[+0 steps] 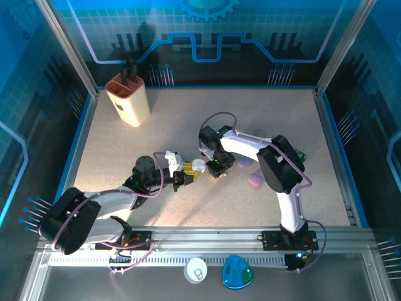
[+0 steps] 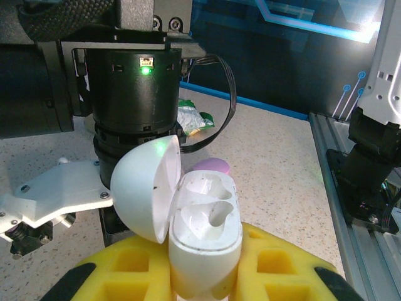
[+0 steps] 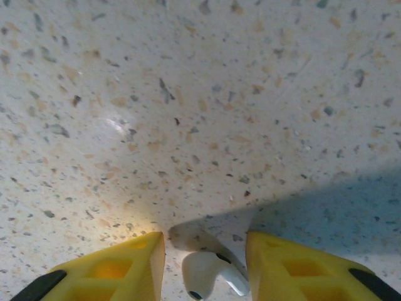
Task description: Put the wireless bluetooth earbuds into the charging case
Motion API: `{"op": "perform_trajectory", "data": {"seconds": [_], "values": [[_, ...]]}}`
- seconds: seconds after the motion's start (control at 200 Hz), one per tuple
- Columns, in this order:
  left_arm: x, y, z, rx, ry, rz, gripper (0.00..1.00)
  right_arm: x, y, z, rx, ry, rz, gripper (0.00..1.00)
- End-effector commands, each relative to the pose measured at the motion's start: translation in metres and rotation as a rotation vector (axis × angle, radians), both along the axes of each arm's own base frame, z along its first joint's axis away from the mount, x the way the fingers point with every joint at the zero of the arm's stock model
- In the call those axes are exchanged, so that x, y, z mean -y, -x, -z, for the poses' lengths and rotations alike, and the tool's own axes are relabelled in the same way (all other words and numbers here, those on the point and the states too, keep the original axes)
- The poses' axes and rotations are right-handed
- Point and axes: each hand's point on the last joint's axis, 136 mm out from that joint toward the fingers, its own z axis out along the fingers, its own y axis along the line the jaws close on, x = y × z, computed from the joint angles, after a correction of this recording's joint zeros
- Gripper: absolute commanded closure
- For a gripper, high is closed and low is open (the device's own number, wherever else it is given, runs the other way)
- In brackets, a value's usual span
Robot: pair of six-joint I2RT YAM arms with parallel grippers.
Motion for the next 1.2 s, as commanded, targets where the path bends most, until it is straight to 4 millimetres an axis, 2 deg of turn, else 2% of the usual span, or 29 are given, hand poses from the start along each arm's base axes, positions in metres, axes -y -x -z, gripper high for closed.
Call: {"op": "perform_trajectory", "data": {"seconds": [0.0,0.365,0.595,0.75,0.995,1.196], "values": [[-0.002,0.006,-0.003,0.005,0.013,0.022,0.85,0.013,0.0,0.001,-0.007,0.068,0.035,0.61],[0.001,0.006,-0.002,-0.006,0.012,0.036,0.85,0.024,-0.016,-0.007,0.022,0.049,0.197,0.65],[0.002,0.005,-0.001,-0.014,0.015,0.045,0.84,0.02,-0.008,-0.001,-0.012,0.02,0.232,0.66],[0.004,0.004,-0.001,-0.018,0.015,0.053,0.84,0.021,-0.004,0.002,-0.029,0.022,0.24,0.72],[0.005,0.003,0.0,-0.021,0.019,0.058,0.83,0.023,0.001,0.008,-0.054,0.035,0.239,0.73],[0.005,0.003,0.0,-0.019,0.019,0.057,0.83,0.021,0.0,0.001,-0.039,0.01,0.242,0.78]]}}
